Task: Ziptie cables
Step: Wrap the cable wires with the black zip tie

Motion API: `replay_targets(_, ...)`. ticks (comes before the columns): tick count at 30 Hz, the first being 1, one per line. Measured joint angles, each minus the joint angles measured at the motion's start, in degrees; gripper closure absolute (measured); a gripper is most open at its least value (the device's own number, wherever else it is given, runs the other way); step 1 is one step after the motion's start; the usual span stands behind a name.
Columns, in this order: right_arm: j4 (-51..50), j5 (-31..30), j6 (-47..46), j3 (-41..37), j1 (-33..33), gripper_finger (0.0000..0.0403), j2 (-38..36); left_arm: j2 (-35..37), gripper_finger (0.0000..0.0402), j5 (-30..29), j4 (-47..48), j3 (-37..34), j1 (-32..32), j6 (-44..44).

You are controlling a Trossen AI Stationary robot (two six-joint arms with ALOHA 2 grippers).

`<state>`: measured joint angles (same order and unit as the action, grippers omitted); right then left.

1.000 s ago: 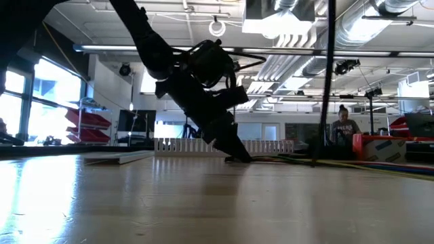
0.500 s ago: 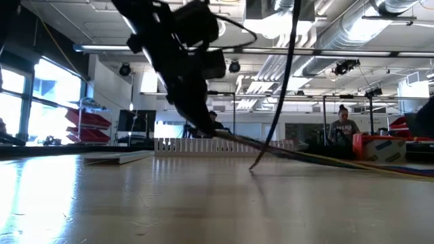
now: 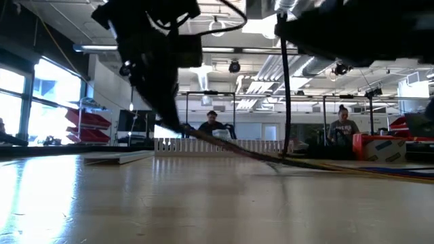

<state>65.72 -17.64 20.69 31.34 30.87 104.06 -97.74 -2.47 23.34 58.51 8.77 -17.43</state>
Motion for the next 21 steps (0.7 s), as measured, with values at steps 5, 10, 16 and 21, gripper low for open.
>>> replay_targets(5,3.4,0.3,-1.2,-2.2,-1.3,0.0403,2.7,0.0,0.0401,-0.4,-7.3,-6.3,3.6,-5.8)
replay_targets(10,7.9,2.9,-2.7,-2.1,-3.2,0.0403,7.4,0.0,0.0394,-3.9,-11.2,-10.0,6.3,-7.9)
replay_targets(16,10.9,0.4,-2.7,-2.0,-3.0,0.0403,9.4,1.9,0.0328,-5.4,-3.1,-10.2,6.4,-6.9)
replay_targets(21,12.5,-1.5,-2.2,-2.0,-2.2,0.0403,9.2,8.7,0.0272,-6.7,1.9,-10.2,6.6,-5.9)
